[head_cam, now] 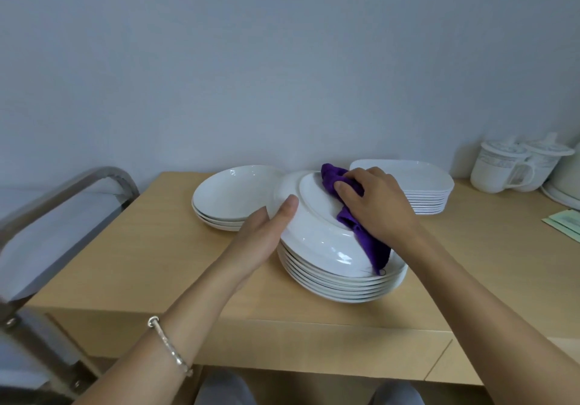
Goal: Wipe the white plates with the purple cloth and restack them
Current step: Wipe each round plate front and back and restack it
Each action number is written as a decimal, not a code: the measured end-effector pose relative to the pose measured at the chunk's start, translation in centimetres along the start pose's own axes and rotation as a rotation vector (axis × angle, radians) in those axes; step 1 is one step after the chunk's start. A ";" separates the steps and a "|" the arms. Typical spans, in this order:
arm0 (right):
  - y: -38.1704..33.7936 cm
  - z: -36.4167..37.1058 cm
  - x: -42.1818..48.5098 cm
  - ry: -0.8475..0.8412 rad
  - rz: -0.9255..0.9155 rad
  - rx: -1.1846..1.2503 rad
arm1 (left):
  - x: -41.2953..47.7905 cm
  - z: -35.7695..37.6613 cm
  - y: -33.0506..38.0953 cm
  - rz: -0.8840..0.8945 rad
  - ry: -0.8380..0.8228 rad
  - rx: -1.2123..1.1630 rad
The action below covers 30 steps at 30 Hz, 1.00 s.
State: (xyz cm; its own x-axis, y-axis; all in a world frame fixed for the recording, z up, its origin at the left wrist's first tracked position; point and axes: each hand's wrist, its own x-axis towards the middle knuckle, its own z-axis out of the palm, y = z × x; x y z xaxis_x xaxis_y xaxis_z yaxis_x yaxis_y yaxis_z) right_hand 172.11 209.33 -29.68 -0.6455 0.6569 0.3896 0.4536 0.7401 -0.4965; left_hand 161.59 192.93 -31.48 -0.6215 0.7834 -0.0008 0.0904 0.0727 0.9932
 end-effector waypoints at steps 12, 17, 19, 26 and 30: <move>0.0 -2.0 -0.2 0.150 0.023 0.177 | 0.4 1.5 3.3 -0.011 0.055 -0.671; 1.0 -2.1 -0.7 0.161 0.075 0.237 | 1.0 -0.4 4.7 0.035 0.032 -0.860; 1.0 -1.7 -0.8 0.104 0.082 0.220 | 1.5 -1.7 5.7 0.139 0.046 -0.816; -0.1 1.7 -0.7 -0.219 0.043 0.009 | 4.5 -4.0 6.5 0.430 0.299 0.090; 0.1 2.9 -0.4 -0.296 0.051 -0.090 | 6.3 -5.0 3.8 0.349 0.176 0.757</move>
State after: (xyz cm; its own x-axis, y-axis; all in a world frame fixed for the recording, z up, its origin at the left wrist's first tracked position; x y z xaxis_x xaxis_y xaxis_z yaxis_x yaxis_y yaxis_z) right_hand 170.59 208.70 -32.15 -0.7655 0.6327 0.1170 0.5339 0.7261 -0.4333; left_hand 154.11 195.09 -27.11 -0.5679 0.7345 0.3714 0.7562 0.2874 0.5879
